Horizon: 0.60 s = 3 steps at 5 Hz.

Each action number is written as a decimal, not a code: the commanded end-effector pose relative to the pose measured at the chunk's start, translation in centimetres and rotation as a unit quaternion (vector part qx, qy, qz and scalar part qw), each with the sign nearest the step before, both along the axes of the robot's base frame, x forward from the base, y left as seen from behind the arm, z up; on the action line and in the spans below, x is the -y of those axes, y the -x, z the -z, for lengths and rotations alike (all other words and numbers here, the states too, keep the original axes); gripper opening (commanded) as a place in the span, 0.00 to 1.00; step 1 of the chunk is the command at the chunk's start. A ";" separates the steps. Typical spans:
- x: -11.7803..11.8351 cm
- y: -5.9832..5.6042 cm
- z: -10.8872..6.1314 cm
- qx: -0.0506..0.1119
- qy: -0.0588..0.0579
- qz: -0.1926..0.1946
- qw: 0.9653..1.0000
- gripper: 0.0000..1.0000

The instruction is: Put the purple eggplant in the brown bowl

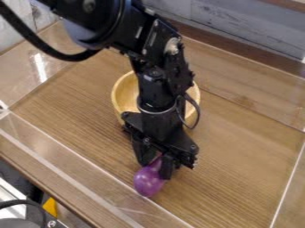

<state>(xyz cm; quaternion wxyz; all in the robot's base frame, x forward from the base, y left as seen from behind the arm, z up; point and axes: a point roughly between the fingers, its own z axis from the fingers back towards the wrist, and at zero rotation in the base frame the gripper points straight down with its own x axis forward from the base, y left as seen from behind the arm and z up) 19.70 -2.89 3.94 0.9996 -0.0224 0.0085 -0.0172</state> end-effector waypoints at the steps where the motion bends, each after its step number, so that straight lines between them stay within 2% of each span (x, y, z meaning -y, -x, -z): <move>1: -0.4 -0.2 0.0 0.004 0.000 -0.007 1.000 0.00; 3: -0.5 -0.1 0.3 0.001 0.000 -0.010 1.000 0.00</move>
